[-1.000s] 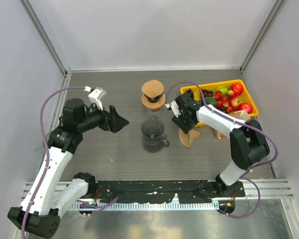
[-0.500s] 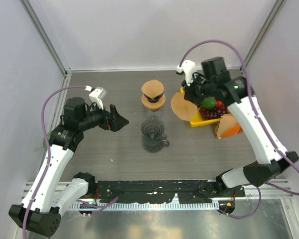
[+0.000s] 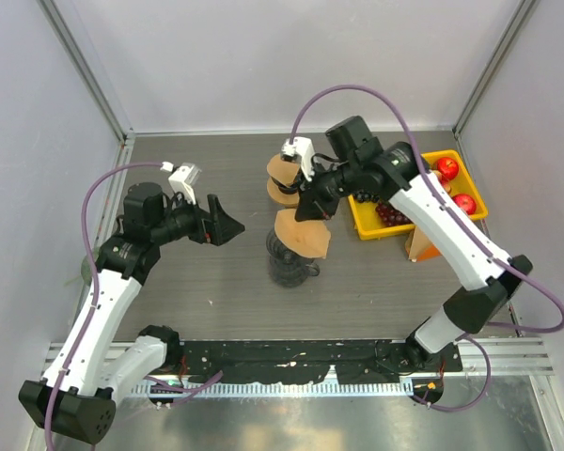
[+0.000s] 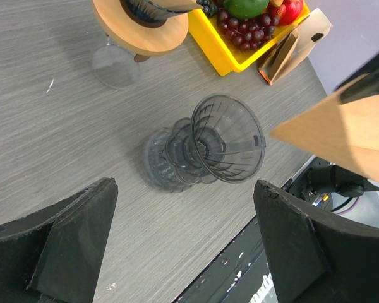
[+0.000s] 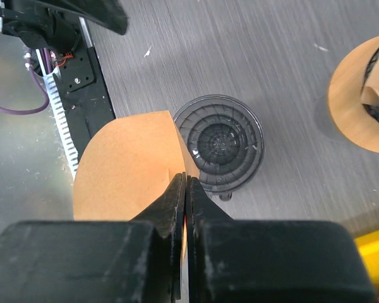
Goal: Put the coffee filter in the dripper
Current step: Place the coffee filter in the coffee dripper.
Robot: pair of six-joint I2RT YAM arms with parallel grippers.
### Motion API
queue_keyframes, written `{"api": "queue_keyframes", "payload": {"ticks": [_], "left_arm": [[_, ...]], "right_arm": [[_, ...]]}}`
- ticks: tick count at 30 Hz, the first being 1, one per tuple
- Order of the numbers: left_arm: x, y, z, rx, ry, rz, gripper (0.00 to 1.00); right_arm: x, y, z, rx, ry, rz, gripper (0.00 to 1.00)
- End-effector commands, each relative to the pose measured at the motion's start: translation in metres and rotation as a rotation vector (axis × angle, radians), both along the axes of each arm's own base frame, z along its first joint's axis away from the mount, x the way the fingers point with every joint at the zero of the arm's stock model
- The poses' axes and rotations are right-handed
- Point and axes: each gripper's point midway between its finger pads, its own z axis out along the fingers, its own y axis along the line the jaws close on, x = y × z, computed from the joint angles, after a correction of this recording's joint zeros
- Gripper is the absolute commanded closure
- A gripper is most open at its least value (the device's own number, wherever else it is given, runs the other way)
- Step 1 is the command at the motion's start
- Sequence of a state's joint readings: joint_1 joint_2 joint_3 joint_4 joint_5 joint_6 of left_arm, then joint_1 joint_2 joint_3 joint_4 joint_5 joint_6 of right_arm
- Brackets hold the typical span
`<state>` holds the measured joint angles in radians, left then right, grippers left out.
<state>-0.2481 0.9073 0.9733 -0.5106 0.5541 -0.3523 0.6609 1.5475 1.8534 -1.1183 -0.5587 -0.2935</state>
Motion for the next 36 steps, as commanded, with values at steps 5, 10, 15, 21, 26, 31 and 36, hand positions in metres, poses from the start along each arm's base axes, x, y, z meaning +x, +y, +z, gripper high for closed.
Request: {"api": "queue_keyframes", "payload": {"ticks": [5, 10, 15, 21, 26, 31, 36], "left_arm": [[-0.01, 0.001, 0.002, -0.019, -0.023, -0.008, 0.07], [-0.009, 0.001, -0.003, -0.006, -0.012, -0.015, 0.07], [-0.006, 0.001, -0.002, 0.003, -0.01, -0.022, 0.07], [-0.004, -0.003, 0.0, -0.011, -0.011, -0.041, 0.07], [-0.009, -0.023, 0.005, -0.113, 0.021, -0.14, 0.24], [-0.009, -0.049, 0.019, -0.21, 0.036, -0.229, 0.46], [-0.013, -0.081, 0.02, -0.258, 0.088, -0.307, 0.58]], "right_arm": [[0.019, 0.03, -0.025, 0.037, 0.035, 0.037, 0.95], [0.027, 0.044, -0.041, 0.07, 0.048, 0.055, 0.92], [0.033, 0.042, -0.053, 0.045, 0.03, 0.057, 0.56], [0.04, 0.02, -0.04, 0.006, -0.032, 0.022, 0.29], [0.029, 0.011, -0.041, -0.005, -0.035, 0.039, 0.42], [0.007, 0.005, -0.058, -0.008, 0.039, 0.083, 0.58], [-0.003, 0.004, -0.071, -0.008, 0.09, 0.09, 0.64]]}}
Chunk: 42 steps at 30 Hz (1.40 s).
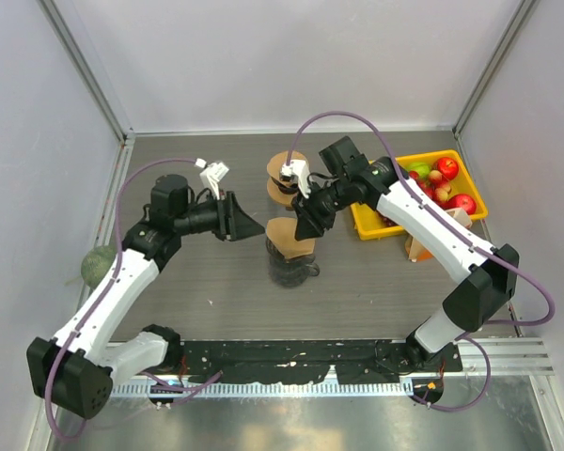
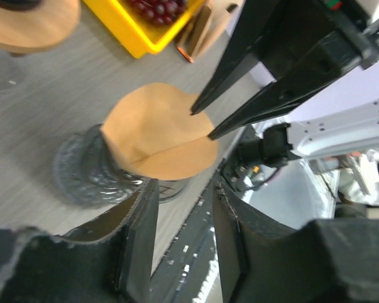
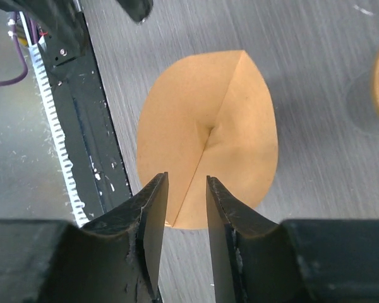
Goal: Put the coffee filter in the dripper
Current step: Place the coffee filter in the coffee dripper.
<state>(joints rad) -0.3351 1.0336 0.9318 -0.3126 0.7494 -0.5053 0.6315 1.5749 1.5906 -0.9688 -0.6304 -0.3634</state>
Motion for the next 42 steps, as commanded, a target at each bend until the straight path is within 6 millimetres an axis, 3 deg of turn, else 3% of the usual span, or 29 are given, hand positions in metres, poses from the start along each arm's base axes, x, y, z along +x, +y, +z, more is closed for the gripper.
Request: {"api": "queue_keyframes", "payload": {"ticks": [1, 7, 17, 30, 42], "left_arm": [[-0.003, -0.031, 0.022, -0.11, -0.003, -0.09, 0.6], [-0.001, -0.054, -0.002, -0.123, 0.121, -0.142, 0.69], [0.001, -0.052, -0.042, -0.039, 0.162, -0.144, 0.73], [-0.003, -0.051, -0.061, 0.055, 0.108, -0.168, 0.76], [-0.006, -0.049, -0.068, 0.144, 0.029, -0.197, 0.77]], "right_arm": [[-0.012, 0.0, 0.003, 0.033, 0.011, 0.029, 0.64], [-0.013, 0.001, -0.018, 0.017, 0.042, 0.025, 0.66], [-0.01, 0.002, -0.031, 0.003, 0.05, 0.032, 0.66], [-0.008, 0.004, -0.049, -0.003, 0.057, 0.035, 0.66], [-0.006, 0.007, -0.052, 0.005, 0.059, 0.029, 0.66]]}}
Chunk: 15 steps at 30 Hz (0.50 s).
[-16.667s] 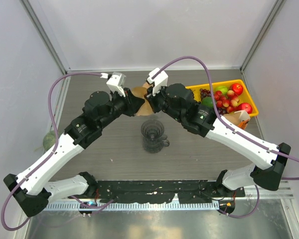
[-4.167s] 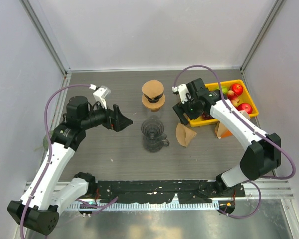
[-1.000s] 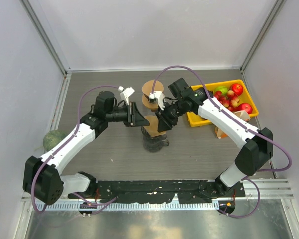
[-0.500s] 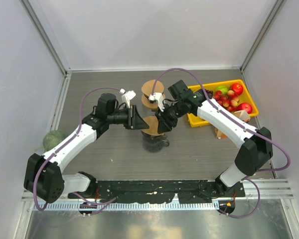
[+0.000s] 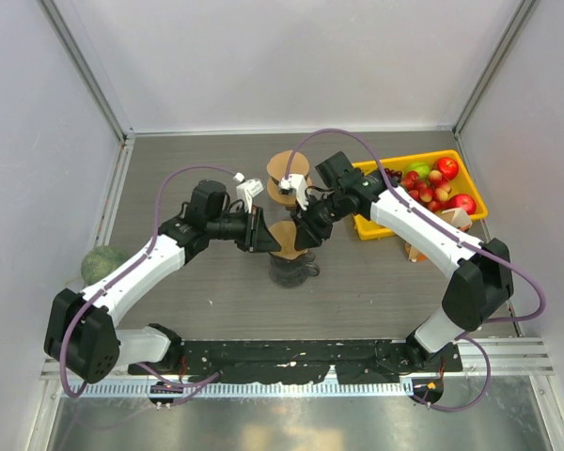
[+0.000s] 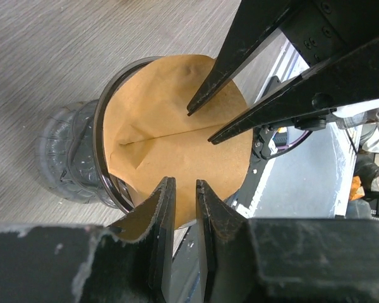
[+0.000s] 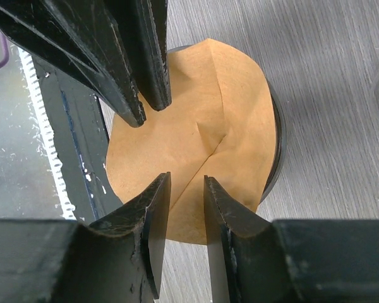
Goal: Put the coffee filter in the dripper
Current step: Place the coffee filter in the coffee dripper.
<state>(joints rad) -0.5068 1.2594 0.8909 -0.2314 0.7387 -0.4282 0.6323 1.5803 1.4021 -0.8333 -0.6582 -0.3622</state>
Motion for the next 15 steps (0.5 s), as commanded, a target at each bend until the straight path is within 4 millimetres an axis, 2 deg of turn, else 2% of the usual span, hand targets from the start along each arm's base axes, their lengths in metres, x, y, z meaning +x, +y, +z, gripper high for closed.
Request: {"api": "queue_keyframes", "payload": {"ticks": [1, 4, 7, 11, 15], "left_arm": [[0.003, 0.001, 0.006, 0.035, -0.083, -0.017, 0.77], [0.005, 0.003, 0.016, 0.032, -0.132, -0.016, 0.72], [0.005, 0.003, 0.028, 0.014, -0.183, -0.024, 0.69], [0.005, 0.003, 0.044, -0.003, -0.247, -0.035, 0.59], [0.007, 0.005, 0.051, -0.002, -0.286, -0.033, 0.52]], "right_arm": [[0.001, 0.007, 0.0, 0.022, -0.006, 0.014, 0.66], [0.0, 0.008, 0.007, 0.033, -0.014, 0.016, 0.65], [0.0, 0.012, 0.023, 0.064, -0.037, 0.023, 0.63], [-0.003, 0.016, 0.038, 0.093, -0.07, 0.041, 0.61], [-0.006, 0.015, 0.046, 0.107, -0.089, 0.047, 0.58]]}}
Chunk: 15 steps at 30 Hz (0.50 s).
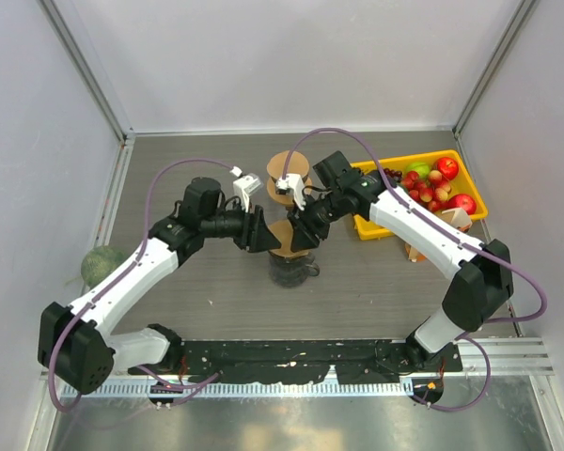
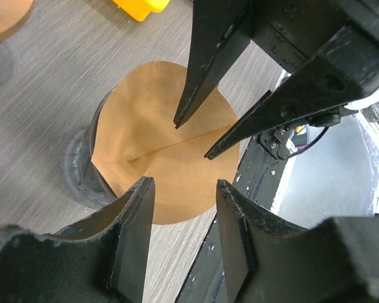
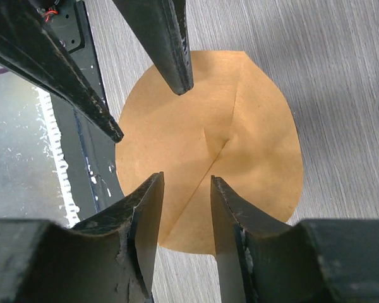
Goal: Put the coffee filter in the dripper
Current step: Place the coffee filter in the coffee dripper.
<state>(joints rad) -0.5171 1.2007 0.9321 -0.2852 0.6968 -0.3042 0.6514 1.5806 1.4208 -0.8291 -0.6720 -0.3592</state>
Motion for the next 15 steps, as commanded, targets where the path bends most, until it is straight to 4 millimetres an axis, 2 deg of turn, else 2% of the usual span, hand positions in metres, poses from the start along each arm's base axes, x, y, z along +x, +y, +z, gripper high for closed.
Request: {"api": "queue_keyframes", "payload": {"ticks": [1, 8, 15], "left_arm": [[0.005, 0.0, 0.03, -0.027, -0.128, -0.012, 0.52], [0.002, 0.002, 0.041, -0.038, -0.171, -0.018, 0.42], [-0.005, 0.009, 0.06, -0.058, -0.234, -0.021, 0.39]], "right_arm": [[-0.003, 0.007, 0.039, 0.086, -0.082, 0.025, 0.57], [-0.003, 0.009, 0.056, 0.123, -0.128, 0.02, 0.52], [-0.006, 0.005, 0.08, 0.168, -0.191, 0.012, 0.49]]}}
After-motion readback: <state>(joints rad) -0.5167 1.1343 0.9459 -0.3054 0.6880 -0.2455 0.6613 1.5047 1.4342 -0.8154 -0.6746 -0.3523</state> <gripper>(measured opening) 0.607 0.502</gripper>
